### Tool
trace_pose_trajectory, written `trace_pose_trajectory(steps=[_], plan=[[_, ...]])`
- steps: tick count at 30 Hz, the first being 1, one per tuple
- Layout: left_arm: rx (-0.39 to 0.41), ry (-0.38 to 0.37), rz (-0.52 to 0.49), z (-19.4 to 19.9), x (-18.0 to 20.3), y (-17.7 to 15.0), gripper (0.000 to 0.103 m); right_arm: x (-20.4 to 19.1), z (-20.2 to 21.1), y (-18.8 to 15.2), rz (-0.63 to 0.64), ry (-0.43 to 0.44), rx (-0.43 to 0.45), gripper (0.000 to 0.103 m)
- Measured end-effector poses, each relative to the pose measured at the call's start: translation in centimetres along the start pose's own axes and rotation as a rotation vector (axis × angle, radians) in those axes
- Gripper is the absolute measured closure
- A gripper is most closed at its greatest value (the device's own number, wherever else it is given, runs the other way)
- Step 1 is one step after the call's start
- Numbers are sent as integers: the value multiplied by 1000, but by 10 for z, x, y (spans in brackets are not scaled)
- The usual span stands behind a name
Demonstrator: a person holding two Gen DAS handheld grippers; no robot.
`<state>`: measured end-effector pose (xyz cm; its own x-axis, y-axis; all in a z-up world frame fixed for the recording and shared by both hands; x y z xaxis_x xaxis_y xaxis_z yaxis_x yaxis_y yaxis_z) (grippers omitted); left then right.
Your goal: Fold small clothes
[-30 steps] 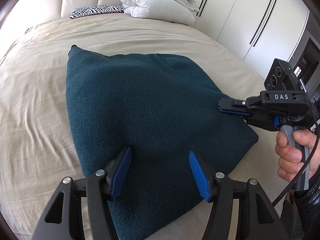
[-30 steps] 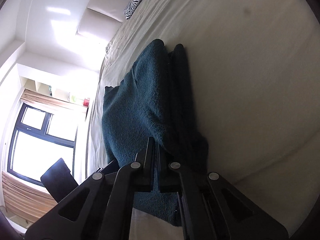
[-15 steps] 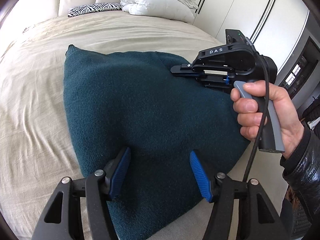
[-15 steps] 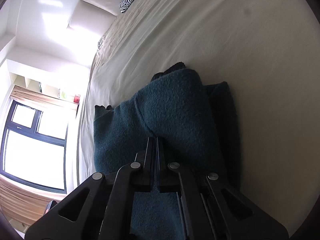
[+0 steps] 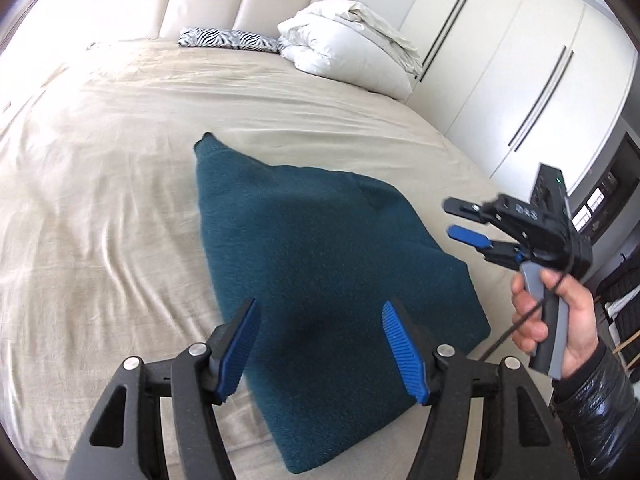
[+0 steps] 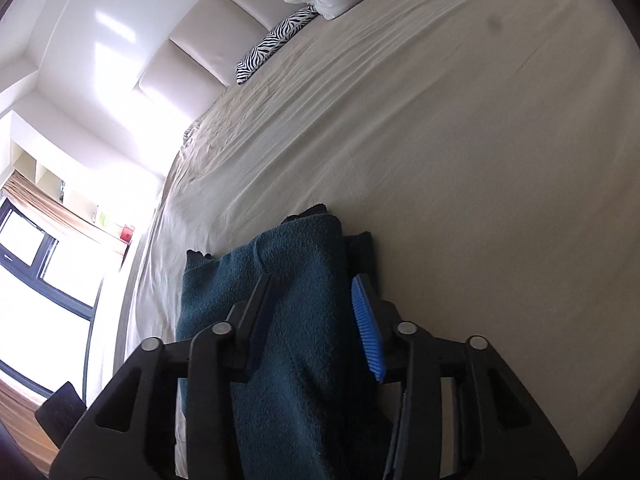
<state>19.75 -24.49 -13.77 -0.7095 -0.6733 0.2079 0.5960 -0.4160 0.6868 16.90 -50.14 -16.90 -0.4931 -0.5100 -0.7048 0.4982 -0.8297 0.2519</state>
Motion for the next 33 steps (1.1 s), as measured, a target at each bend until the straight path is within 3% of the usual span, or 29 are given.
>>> trace_pose_trajectory(steps=[2,5,8,12,14,18,22,29,33], plan=[[-19,-7,68,-4,-17,-5,36,4,12,-8,32,-16,13,44],[-50,-37,161,-14,-30,-14,34,11,11,-24,25,-14,-78,44],[-83,-53,189,-22,-29,-23,28,20,6,-45,21,7,-181,44],[-114,-60,212,-36,-32,-25,26,20,-15,-59,24,-7,-254,44],[-115,-69,236,-41,-36,-18,24,23,-22,-58,0,-2,-259,44],[-139,-50,255,-53,-41,-6,26,27,-31,-51,-45,-30,-263,60],[-181,-2,211,-60,-37,-2,45,14,-42,-56,77,-158,-263,71],[-199,115,113,-47,-21,6,63,-19,-39,-78,364,-395,-142,79],[-180,170,52,-12,-15,6,64,-43,-13,-90,427,-398,-77,81]])
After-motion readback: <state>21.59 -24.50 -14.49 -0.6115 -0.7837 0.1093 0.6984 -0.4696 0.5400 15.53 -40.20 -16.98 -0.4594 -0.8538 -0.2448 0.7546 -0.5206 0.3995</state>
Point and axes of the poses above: each gripper's, at about its wrist camera, not at the fingertips, and z roughly against the way its jaws point, x to its right, y to its top, the point moved 7 cm from there along -z, roughly the way its jaws point, and after that the axes turned 15 degrees about -z, right-handed, at the moved point
